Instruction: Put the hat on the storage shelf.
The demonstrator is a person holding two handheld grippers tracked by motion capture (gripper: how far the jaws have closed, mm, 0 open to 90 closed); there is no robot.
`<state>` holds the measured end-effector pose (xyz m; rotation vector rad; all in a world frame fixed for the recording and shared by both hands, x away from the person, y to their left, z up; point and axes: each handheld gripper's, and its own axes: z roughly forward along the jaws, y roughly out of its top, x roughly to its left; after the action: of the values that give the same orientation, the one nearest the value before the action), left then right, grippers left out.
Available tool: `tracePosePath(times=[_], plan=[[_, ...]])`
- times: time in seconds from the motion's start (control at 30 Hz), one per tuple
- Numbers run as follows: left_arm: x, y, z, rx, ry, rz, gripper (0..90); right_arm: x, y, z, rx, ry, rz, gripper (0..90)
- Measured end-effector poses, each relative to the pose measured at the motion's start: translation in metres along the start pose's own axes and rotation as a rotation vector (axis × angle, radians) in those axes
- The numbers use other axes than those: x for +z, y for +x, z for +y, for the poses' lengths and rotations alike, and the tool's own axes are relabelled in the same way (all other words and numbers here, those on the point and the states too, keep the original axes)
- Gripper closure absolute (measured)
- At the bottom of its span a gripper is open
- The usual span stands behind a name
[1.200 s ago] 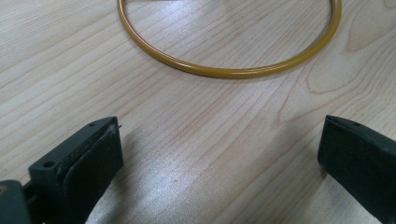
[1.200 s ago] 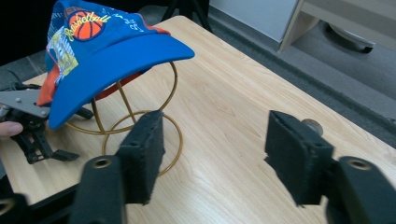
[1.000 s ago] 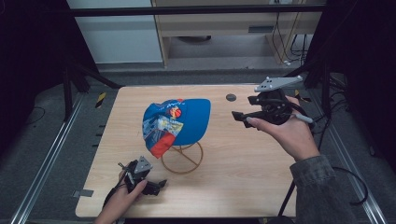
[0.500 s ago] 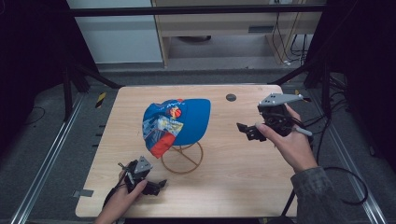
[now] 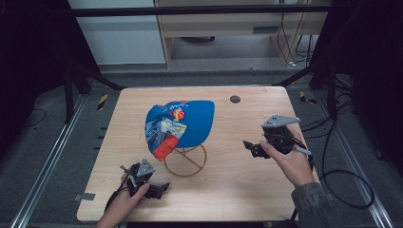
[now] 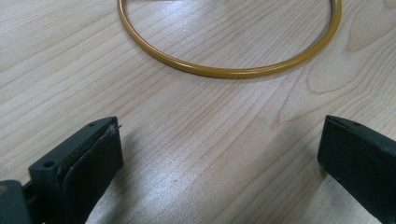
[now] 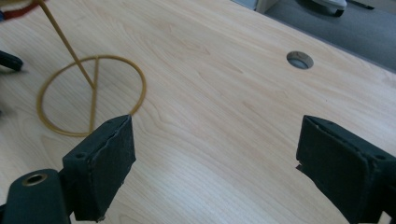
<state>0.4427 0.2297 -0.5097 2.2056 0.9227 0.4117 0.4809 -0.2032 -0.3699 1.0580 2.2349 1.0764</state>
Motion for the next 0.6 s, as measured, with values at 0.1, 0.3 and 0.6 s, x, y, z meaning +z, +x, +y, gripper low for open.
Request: tracePosePath(times=[0.1,0.3,0.6], plan=[[0.0,0.0,0.0,0.0,0.0,-0.001,0.0,0.006,-0.001,-0.012,0.003,0.001,-0.016,11.8],[0.0,0.0,0.0,0.0,0.0,-0.001,0.0,0.016,-0.004,-0.032,0.004,0.029,-0.029,12.3],[0.0,0.0,0.0,0.0,0.0,0.0,0.0,0.027,-0.003,-0.055,0.027,0.046,-0.023,13.5]])
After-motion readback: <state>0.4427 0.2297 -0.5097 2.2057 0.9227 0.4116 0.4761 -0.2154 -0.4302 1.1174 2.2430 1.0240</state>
